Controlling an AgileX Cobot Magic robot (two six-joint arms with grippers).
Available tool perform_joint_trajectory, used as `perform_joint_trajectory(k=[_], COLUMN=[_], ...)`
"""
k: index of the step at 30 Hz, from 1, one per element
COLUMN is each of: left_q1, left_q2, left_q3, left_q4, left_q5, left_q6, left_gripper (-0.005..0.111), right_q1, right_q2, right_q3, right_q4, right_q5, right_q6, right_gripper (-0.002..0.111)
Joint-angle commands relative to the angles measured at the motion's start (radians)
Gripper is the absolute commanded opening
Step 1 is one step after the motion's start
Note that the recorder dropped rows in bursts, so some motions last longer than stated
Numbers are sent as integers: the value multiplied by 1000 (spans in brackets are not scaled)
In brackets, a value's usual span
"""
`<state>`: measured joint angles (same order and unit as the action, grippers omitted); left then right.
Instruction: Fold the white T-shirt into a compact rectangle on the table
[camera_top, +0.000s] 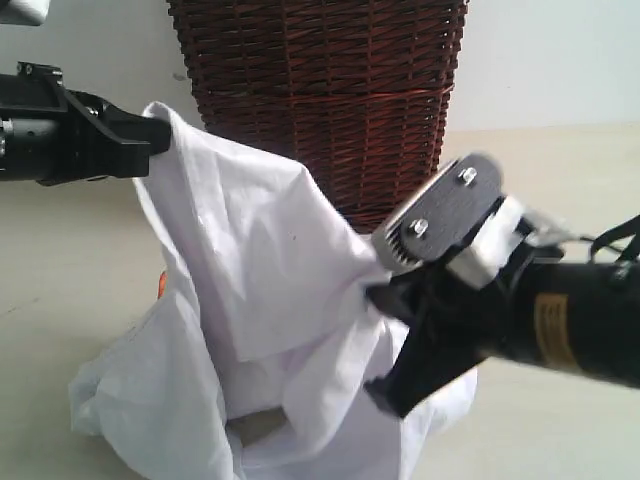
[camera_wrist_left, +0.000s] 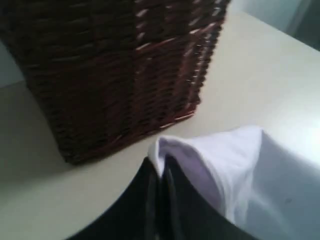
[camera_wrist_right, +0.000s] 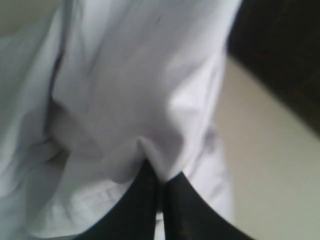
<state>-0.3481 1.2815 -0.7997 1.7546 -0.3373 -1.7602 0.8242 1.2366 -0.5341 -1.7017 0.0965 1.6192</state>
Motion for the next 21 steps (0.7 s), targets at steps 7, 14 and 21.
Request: perform_joint_trajectory(k=[7, 14, 21], left_q1=[-1, -1, -1], left_q2=[-13, -114, -229], left_q3=[-194, -341, -371], left_q4=[-10, -10, -10], left_q5=[74, 148, 274], left_q6=[60, 263, 600], left_gripper=[0, 0, 0], right_q1=[2, -13, -63], right_q2=[-191, -167, -165], right_q3=[-264, -481, -606], right_q4=[444, 562, 548], right_q5=[429, 589, 590], right_q6=[-669, -997, -1070], right_gripper=[0, 0, 0])
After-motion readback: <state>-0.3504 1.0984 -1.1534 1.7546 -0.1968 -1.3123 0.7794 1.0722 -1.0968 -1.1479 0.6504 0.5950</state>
